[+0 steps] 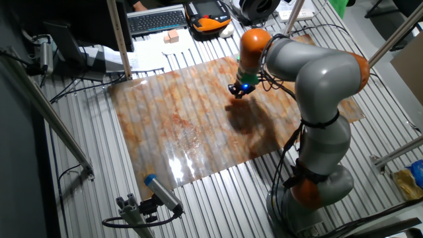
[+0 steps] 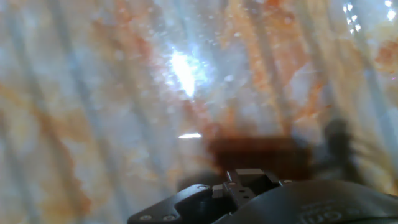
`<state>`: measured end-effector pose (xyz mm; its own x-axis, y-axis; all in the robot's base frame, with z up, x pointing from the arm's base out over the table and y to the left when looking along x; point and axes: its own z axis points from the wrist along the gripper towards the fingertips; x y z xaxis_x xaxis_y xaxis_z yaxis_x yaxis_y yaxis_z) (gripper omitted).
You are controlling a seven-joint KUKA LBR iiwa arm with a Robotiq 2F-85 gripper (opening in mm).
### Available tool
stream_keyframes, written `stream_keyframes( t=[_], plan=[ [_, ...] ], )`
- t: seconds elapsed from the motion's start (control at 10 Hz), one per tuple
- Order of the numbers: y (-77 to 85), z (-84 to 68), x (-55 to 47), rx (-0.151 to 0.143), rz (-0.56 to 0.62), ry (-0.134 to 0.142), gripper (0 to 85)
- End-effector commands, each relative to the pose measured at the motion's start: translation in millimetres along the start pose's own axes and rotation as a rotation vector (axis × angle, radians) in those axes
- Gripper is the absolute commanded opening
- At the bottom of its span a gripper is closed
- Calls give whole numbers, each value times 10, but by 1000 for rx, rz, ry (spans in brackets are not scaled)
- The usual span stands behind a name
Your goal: Pick up the small block on the left and move it to the right
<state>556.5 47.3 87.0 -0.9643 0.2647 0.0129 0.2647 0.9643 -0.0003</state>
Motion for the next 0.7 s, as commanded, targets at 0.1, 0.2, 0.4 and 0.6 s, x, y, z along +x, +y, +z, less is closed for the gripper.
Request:
stream_keyframes(
  t=[0.1, 0.2, 0.4, 0.6],
  plan=[
    [194, -95, 37, 0, 8, 14, 0],
    [287, -132, 60, 7, 8, 13, 0],
    [461, -156, 123, 10, 12, 12, 0],
    [665, -162, 200, 14, 29, 9, 0]
  ],
)
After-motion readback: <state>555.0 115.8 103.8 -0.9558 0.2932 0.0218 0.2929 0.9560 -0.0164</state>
